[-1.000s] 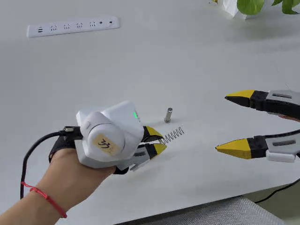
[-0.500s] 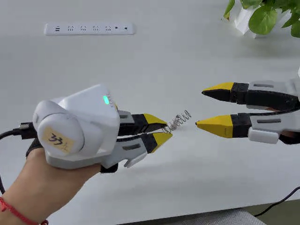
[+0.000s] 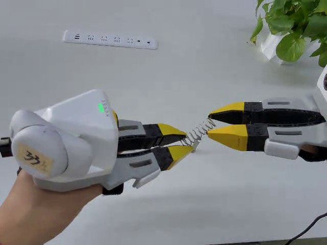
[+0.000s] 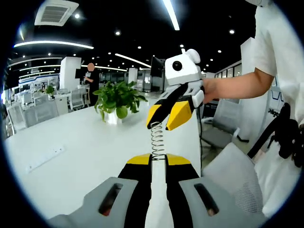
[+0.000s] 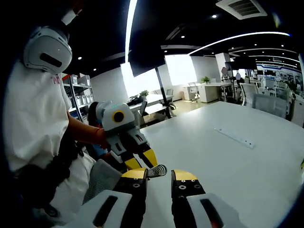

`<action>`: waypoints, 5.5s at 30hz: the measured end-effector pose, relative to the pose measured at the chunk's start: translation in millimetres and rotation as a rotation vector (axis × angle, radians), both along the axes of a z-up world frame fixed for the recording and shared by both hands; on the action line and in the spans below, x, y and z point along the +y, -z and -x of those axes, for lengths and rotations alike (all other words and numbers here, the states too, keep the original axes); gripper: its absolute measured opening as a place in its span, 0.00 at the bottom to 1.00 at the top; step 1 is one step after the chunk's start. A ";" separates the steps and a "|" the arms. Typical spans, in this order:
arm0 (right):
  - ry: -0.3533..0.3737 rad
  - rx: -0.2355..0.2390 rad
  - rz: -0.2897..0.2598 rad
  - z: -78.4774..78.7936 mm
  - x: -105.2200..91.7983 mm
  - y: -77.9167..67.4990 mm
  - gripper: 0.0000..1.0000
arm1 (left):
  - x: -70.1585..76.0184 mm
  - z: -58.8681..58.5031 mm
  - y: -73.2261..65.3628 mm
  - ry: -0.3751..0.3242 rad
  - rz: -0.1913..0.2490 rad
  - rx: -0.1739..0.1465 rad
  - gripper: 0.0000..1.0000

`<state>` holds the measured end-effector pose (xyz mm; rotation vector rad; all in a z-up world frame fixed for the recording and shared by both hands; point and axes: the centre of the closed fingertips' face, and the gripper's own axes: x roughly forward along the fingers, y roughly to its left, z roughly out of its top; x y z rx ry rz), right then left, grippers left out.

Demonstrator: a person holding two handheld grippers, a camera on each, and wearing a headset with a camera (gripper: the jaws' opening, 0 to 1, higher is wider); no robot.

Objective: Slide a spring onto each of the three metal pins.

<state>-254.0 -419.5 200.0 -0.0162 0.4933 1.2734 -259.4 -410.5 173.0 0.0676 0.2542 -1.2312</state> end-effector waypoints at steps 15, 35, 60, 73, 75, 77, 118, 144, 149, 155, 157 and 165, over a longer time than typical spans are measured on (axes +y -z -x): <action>-0.030 0.017 -0.005 0.5 11.7 -2.8 0.08 | 4.8 -0.9 -1.7 -0.005 0.037 0.003 0.06; -0.121 -0.035 0.069 9.5 19.0 -0.5 0.07 | 0.9 5.8 7.5 0.026 0.028 0.036 0.06; -0.417 -0.116 0.414 20.6 17.7 14.0 0.19 | -7.0 12.3 13.4 0.062 0.019 0.021 0.06; -0.666 -0.190 0.648 27.4 22.7 32.6 0.15 | -6.7 11.2 17.1 0.061 0.032 0.027 0.06; -0.684 -0.188 0.657 28.3 22.7 33.7 0.14 | -6.0 11.0 16.8 0.059 0.037 0.029 0.06; -0.703 -0.185 0.665 29.3 22.4 34.9 0.12 | -5.2 10.2 17.1 0.058 0.038 0.029 0.06; -0.613 -0.126 0.662 12.2 12.0 44.5 0.07 | 26.7 3.6 39.5 0.020 -0.006 0.041 0.18; -0.338 -0.065 0.792 -56.1 -45.7 96.8 0.07 | 111.3 -24.7 88.8 -0.155 -0.137 0.048 0.74; -0.330 -0.067 0.834 -63.0 -52.6 108.8 0.07 | 110.1 -25.3 94.9 -0.150 -0.140 0.056 0.87; -0.329 -0.061 0.859 -66.1 -53.5 121.8 0.07 | 106.9 -24.3 97.2 -0.143 -0.130 0.057 0.96; -0.331 -0.054 0.860 -65.8 -51.6 126.0 0.07 | 106.5 -24.4 98.0 -0.145 -0.125 0.066 0.97; -0.348 -0.040 0.882 -63.2 -46.6 144.3 0.07 | 107.2 -26.7 99.4 -0.154 -0.114 0.068 0.99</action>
